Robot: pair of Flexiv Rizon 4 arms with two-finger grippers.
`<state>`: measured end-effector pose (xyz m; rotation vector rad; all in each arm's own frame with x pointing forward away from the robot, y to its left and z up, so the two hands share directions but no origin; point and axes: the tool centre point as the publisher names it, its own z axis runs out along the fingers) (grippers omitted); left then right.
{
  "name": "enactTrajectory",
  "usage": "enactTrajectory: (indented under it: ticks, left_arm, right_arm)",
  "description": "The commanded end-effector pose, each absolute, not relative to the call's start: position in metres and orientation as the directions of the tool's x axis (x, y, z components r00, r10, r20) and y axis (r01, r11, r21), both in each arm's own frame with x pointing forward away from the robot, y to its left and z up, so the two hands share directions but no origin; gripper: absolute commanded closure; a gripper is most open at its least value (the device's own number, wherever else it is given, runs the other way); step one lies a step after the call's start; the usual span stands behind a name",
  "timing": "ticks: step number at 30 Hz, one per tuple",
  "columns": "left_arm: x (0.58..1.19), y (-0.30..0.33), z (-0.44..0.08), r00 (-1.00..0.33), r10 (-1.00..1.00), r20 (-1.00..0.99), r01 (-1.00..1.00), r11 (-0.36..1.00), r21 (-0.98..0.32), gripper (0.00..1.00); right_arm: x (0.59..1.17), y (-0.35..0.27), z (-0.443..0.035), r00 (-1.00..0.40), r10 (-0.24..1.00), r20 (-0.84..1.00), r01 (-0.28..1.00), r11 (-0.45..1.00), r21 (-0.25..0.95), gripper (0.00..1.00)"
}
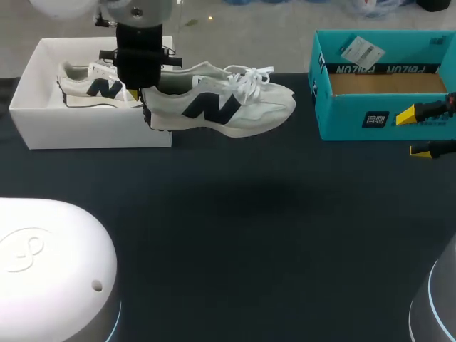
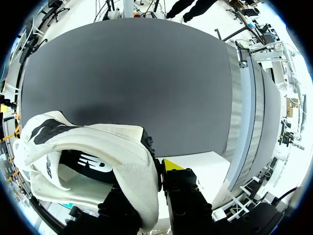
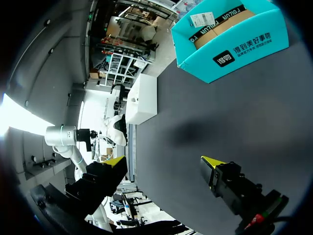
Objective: Take the shoe out of the shoebox, open the shoe tongue, remove and reinsert the insole, then place the shoe into the shoebox
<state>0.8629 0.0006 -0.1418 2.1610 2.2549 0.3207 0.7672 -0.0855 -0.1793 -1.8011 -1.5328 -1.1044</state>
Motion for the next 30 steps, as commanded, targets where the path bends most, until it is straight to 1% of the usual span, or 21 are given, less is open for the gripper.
enactTrajectory:
  ticks: [1, 5, 10, 14, 17, 21, 30]
  left_arm:
    - [0.850, -0.007, -0.143, -0.022, 0.990, 0.137, 0.991, 0.004, 0.136, 1.00]
    - [0.824, -0.018, -0.149, -0.025, 0.988, 0.153, 0.993, 0.007, 0.116, 1.00]
    - [0.792, -0.031, -0.152, -0.031, 0.987, 0.158, 0.992, 0.012, 0.122, 1.00]
    - [0.784, -0.034, -0.156, -0.063, 0.981, 0.183, 0.989, 0.036, 0.145, 1.00]
    - [0.785, -0.033, -0.162, -0.070, 0.984, 0.161, 0.989, 0.048, 0.141, 1.00]
    - [0.790, -0.034, -0.181, -0.068, 0.986, 0.151, 0.990, 0.048, 0.133, 1.00]
    - [0.787, -0.039, -0.244, -0.059, 0.991, 0.118, 0.995, 0.048, 0.092, 1.00]
  right_arm:
    - [0.767, -0.085, -0.180, 0.026, 0.542, 0.840, 0.969, -0.220, 0.113, 0.00]
    - [0.767, -0.085, -0.180, 0.026, 0.542, 0.840, 0.969, -0.220, 0.113, 0.00]
    - [0.767, -0.085, -0.180, 0.026, 0.542, 0.840, 0.969, -0.220, 0.113, 0.00]
    - [0.767, -0.085, -0.180, 0.026, 0.542, 0.840, 0.969, -0.220, 0.113, 0.00]
    - [0.767, -0.085, -0.180, 0.026, 0.542, 0.840, 0.969, -0.220, 0.113, 0.00]
    - [0.767, -0.085, -0.180, 0.026, 0.542, 0.840, 0.969, -0.220, 0.113, 0.00]
    - [0.767, -0.085, -0.180, 0.026, 0.542, 0.840, 0.969, -0.220, 0.113, 0.00]
